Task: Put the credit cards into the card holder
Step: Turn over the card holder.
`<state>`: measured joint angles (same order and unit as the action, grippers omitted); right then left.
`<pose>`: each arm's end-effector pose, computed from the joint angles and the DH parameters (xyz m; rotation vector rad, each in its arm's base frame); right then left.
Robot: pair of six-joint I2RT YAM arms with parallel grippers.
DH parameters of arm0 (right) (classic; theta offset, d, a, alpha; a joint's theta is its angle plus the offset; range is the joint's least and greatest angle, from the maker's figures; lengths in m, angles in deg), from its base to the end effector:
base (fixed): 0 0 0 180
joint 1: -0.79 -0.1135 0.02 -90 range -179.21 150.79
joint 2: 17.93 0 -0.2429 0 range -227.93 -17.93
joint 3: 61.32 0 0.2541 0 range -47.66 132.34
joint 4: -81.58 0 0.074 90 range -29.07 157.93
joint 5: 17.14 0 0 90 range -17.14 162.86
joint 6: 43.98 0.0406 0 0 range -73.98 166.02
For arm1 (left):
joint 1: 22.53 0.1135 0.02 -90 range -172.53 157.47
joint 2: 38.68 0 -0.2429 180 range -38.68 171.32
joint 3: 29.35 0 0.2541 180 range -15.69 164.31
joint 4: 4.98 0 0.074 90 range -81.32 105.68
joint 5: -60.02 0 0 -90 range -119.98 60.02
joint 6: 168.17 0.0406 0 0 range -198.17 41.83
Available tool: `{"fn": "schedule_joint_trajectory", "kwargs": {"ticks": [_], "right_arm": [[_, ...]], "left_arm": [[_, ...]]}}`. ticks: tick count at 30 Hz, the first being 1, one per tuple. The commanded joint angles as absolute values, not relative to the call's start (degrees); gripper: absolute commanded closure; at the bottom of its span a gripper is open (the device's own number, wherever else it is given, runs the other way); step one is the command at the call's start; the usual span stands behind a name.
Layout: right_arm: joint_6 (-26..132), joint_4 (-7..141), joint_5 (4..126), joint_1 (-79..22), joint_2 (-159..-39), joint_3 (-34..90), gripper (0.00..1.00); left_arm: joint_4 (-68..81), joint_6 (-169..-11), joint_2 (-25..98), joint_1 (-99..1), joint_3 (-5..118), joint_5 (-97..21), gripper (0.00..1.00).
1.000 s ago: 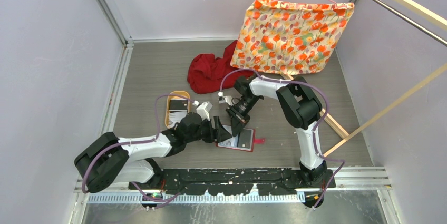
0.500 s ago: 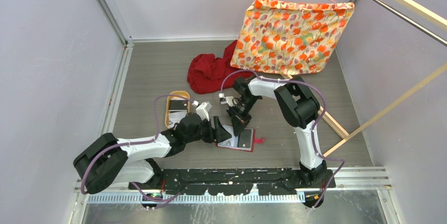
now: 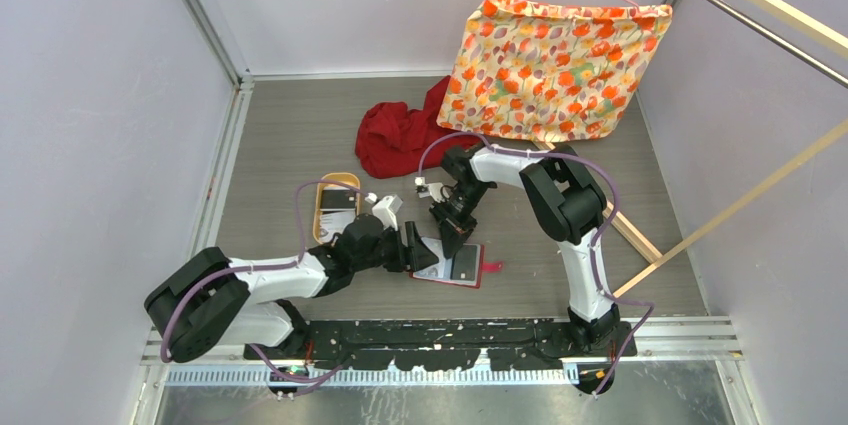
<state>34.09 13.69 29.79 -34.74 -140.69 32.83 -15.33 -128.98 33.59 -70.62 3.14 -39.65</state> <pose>0.2791 0.2334 0.0931 1.0325 -2.4994 -1.0130 0.1556 -0.1836 0.1263 0.0594 2.3193 -1.1557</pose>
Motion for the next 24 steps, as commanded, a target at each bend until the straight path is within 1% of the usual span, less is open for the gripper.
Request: {"fn": "schedule_joint_trajectory", "kwargs": {"ticks": [1,7,19,24], "right_arm": [[33.19,14.74,34.86,-35.13,-141.86,33.79,0.91],[33.19,14.67,34.76,-35.16,-141.94,33.77,0.91],[33.03,14.41,34.27,-35.25,-141.94,33.81,0.91],[32.48,14.29,32.90,-35.25,-141.71,33.72,0.91]], "left_arm": [[-14.40,-129.23,33.06,-70.08,4.17,-39.03,0.35],[-13.74,-129.15,33.09,-70.08,4.21,-39.77,0.35],[-18.45,-129.82,36.15,-70.08,4.26,-43.25,0.36],[-20.77,-130.35,36.18,-70.08,4.09,-44.63,0.38]]}}
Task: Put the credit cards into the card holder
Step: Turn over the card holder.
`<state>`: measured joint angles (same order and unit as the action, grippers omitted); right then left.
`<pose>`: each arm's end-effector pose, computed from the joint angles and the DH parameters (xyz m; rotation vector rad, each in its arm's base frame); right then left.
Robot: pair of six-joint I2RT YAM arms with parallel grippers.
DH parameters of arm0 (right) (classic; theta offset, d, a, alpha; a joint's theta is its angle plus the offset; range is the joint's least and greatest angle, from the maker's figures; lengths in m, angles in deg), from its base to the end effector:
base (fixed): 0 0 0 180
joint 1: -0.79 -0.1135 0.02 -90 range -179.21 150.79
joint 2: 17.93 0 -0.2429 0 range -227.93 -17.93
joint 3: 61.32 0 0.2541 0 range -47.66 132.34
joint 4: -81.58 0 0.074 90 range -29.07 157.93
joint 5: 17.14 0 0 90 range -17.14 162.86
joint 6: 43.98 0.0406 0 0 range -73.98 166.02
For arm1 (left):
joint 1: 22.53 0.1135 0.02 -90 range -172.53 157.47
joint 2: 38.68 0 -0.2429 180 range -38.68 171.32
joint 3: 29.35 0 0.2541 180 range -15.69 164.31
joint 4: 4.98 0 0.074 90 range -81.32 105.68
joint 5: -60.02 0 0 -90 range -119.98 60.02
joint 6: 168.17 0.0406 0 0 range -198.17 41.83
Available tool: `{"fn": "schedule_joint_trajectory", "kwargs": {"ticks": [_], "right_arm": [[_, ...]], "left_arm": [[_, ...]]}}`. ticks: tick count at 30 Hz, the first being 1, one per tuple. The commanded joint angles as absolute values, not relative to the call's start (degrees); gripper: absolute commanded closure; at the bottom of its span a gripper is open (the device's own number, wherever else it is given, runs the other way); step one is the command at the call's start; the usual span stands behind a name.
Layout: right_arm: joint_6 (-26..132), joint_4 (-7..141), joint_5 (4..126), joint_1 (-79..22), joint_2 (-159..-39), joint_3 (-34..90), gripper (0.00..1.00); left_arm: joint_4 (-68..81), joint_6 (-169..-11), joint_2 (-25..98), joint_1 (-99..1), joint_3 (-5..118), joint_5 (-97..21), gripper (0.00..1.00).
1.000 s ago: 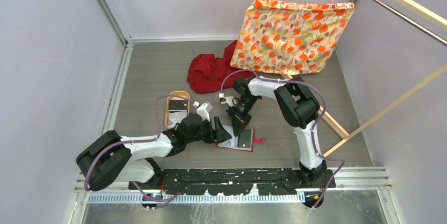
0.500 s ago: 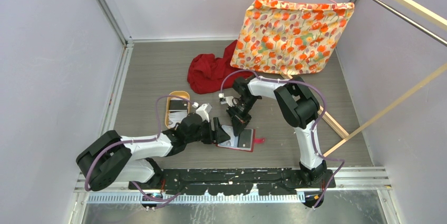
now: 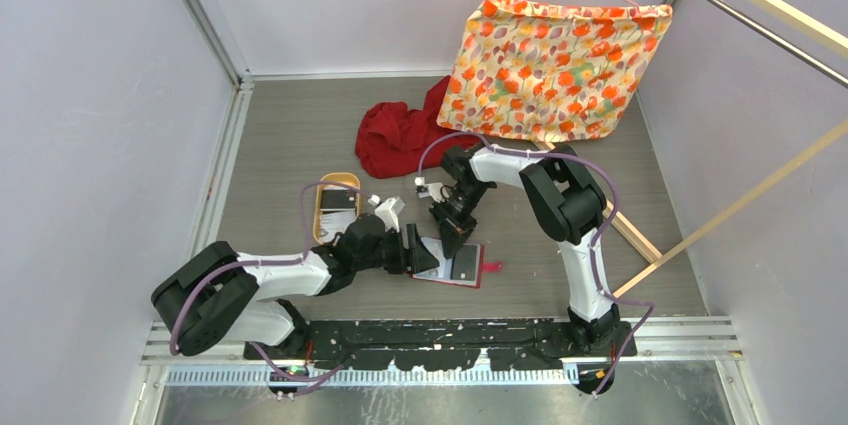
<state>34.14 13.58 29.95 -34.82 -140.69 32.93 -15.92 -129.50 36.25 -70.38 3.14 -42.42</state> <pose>0.2790 0.2338 0.0934 1.0338 -2.5001 -1.0086 0.1554 -0.1847 0.1172 0.0726 2.3735 -1.1782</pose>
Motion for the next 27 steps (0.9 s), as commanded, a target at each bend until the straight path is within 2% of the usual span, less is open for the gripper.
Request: {"fn": "schedule_joint_trajectory", "kwargs": {"ticks": [1,11,27], "right_arm": [[32.15,14.11,31.93,-35.23,-141.63,33.84,0.91],[31.11,13.38,29.52,-35.23,-141.02,34.11,0.91],[25.26,9.13,22.62,-34.48,-137.20,35.56,0.83]], "left_arm": [[-20.91,-130.31,35.63,-70.08,4.02,-44.67,0.38],[-18.92,-129.94,30.88,-70.08,3.60,-44.77,0.37],[-24.79,-131.17,37.52,-70.08,5.05,-48.84,0.38]]}}
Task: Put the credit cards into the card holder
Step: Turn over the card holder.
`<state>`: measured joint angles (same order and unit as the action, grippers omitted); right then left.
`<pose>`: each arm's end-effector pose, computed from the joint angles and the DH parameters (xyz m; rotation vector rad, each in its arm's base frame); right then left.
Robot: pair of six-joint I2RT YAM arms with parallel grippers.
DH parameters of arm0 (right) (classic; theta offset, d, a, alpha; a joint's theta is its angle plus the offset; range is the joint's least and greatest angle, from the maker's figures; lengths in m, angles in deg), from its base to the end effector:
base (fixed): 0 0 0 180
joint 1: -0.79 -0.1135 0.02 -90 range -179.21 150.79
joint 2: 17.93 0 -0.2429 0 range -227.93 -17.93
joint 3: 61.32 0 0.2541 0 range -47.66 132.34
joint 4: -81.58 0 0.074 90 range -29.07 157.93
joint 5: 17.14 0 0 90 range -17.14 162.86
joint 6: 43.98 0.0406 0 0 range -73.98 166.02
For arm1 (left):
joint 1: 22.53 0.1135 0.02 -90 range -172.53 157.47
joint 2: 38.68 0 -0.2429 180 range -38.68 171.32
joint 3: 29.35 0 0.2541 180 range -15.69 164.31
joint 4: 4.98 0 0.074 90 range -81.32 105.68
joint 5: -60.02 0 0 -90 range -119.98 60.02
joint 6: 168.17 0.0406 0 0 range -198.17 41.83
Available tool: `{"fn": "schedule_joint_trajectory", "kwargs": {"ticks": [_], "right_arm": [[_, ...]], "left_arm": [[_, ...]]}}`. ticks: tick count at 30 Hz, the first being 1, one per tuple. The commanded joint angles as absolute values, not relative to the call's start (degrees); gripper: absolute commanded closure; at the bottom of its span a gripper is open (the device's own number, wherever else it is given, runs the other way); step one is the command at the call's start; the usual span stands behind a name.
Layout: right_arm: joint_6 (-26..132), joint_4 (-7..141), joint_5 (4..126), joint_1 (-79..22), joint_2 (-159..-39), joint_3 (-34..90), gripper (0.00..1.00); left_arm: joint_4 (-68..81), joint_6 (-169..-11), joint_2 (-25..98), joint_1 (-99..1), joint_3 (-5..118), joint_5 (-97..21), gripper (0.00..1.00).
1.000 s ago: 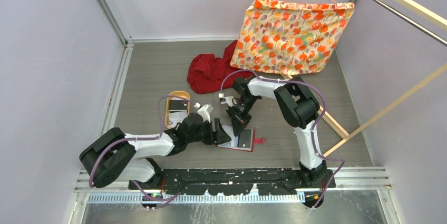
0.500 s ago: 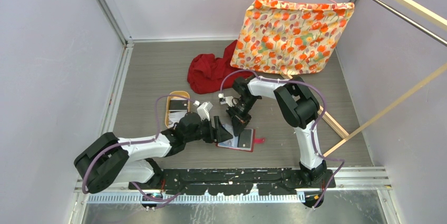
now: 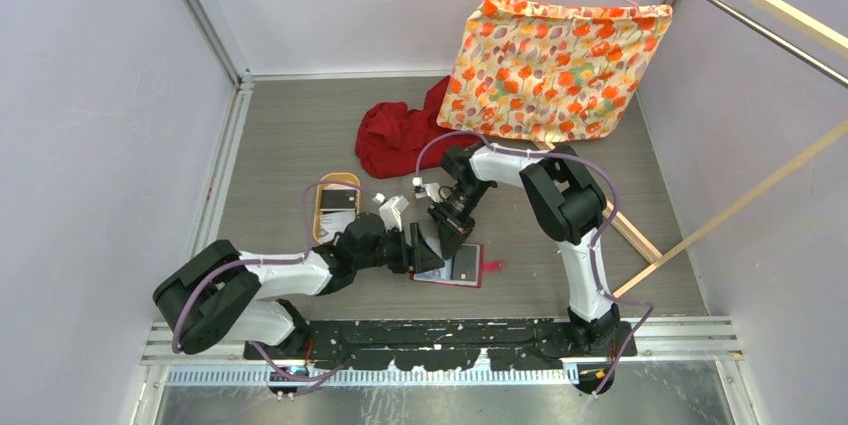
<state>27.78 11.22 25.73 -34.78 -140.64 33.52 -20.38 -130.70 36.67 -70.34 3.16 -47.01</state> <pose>0.2766 0.2344 0.0985 1.1308 -2.4133 -1.1197 0.1557 -0.1895 0.1237 0.1155 2.3300 -1.3067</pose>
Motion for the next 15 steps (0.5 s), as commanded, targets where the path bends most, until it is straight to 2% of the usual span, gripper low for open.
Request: {"fn": "schedule_joint_trajectory", "kwargs": {"ticks": [1,8,15], "right_arm": [[24.93,8.80,22.29,-34.48,-137.02,35.63,0.82],[22.79,6.75,20.10,-33.38,-135.28,36.42,0.76],[21.33,4.98,18.57,-29.80,-132.83,36.89,0.74]], "left_arm": [[-24.80,-131.17,37.76,-70.08,5.23,-48.95,0.38],[-23.32,-130.60,39.77,-70.08,7.75,-49.46,0.38],[-21.91,-130.45,41.59,-70.08,9.60,-49.69,0.45]]}}
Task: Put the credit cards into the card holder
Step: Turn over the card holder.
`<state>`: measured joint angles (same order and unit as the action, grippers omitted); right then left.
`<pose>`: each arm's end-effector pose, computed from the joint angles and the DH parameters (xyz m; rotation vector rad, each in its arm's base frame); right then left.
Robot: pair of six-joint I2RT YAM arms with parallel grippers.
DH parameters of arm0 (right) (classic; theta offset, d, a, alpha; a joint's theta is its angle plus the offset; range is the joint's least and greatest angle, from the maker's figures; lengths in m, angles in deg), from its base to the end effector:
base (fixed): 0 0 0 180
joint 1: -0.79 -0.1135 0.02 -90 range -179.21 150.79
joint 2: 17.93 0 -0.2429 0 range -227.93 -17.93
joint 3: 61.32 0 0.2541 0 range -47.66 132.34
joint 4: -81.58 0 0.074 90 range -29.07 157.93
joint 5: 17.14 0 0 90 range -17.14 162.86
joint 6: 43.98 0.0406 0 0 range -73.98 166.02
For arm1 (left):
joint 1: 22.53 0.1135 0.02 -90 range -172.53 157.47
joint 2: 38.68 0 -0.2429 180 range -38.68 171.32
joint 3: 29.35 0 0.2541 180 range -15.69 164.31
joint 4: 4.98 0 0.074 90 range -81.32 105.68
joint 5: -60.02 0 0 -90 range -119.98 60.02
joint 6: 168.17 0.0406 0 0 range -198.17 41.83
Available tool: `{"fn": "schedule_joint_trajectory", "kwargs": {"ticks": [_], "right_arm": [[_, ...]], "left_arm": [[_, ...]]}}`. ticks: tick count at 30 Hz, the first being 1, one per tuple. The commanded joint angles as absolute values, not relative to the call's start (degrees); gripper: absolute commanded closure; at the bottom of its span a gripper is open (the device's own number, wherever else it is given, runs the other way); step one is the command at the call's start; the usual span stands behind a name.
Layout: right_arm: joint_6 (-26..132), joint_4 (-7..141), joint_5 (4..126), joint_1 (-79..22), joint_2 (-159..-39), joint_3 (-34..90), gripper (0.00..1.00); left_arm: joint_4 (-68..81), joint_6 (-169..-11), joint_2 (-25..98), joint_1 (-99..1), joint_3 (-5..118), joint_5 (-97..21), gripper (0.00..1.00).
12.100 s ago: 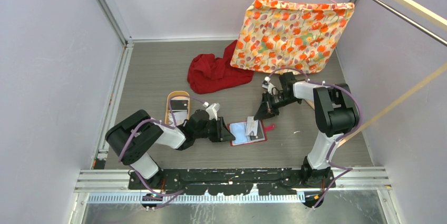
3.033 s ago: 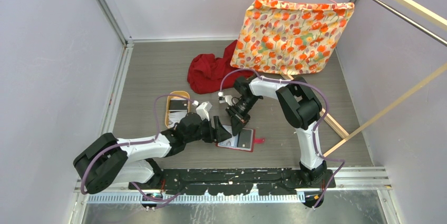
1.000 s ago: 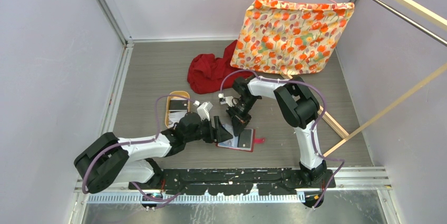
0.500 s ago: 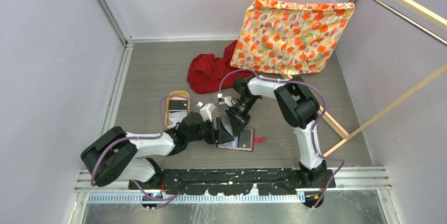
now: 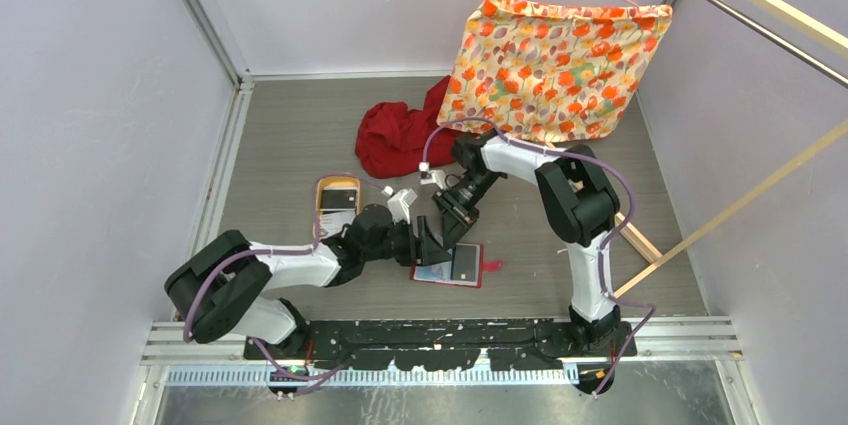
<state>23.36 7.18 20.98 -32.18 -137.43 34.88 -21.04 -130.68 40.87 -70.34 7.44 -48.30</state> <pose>0.2844 0.2226 0.1262 1.1612 -2.3872 -1.2694 0.1672 -0.2035 0.1293 0.1350 2.3223 -1.3347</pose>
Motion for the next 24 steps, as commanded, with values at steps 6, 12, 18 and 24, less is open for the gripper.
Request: {"fn": "schedule_joint_trajectory", "kwargs": {"ticks": [6,12,18,24], "right_arm": [[21.13,4.82,18.51,-25.73,-130.31,36.58,0.73],[21.46,5.34,18.61,-22.14,-128.42,35.91,0.73],[21.97,7.03,20.02,-19.65,-125.59,34.50,0.73],[20.32,8.78,22.35,-19.21,-121.47,32.35,0.73]], "left_arm": [[-22.85,-130.61,43.53,-70.08,11.75,-52.02,0.46],[-32.21,-135.16,51.97,-70.39,13.27,-57.15,0.45],[-40.55,-138.12,58.42,-72.15,14.92,-59.66,0.45],[-37.95,-134.51,51.69,-72.27,13.48,-56.67,0.45]]}}
